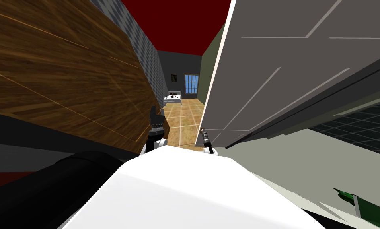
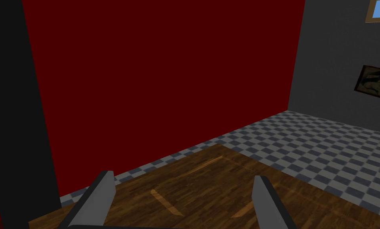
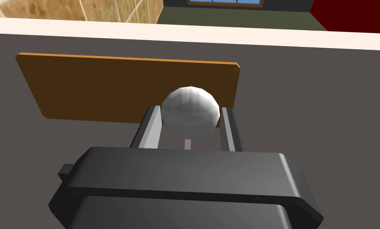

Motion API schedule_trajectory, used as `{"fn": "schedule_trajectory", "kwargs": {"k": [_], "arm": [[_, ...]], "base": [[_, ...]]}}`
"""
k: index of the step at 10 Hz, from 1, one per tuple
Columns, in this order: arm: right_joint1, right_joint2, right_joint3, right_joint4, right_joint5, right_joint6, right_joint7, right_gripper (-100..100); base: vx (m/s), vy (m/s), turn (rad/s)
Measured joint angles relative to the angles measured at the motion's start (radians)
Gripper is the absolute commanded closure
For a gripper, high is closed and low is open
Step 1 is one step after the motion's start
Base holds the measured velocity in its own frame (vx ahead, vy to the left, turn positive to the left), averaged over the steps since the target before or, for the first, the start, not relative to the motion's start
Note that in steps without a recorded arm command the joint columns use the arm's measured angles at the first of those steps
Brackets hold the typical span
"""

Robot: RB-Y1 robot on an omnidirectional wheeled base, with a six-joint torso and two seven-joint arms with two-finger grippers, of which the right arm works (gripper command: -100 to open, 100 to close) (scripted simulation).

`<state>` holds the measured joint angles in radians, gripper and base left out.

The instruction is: Push the door open

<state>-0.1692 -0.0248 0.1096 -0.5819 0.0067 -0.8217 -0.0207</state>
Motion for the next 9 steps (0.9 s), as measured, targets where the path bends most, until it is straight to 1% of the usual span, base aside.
{"fn": "schedule_trajectory", "kwargs": {"k": [1,2,4,5,6,7,8,9], "arm": [[-0.006,-0.002,-0.003,0.007,-0.002,-0.004,0.001,100],[-0.009,-0.004,-0.004,0.001,-0.003,-0.004,0.0,100],[0.003,-0.005,-0.006,-0.029,-0.003,0.014,0.002,100],[-0.001,-0.01,-0.011,-0.014,-0.007,0.012,0.002,100],[-0.019,-0.014,-0.023,0.027,-0.013,-0.006,0.004,100],[-0.005,-0.017,-0.025,0.003,-0.014,-0.003,0.006,100],[-0.007,-0.018,-0.027,-0.006,-0.015,0.0,0.007,100],[-0.002,-0.02,-0.038,-0.016,-0.02,0.009,0.013,100]], "base": [[0.043,0.007,0.01],[0.013,-0.002,0.012],[0.117,0.05,-0.042],[0.191,0.076,-0.027],[0.144,0.054,-0.021],[0.064,0.015,-0.012],[0.147,0.06,-0.07],[0.19,0.094,-0.123]]}}
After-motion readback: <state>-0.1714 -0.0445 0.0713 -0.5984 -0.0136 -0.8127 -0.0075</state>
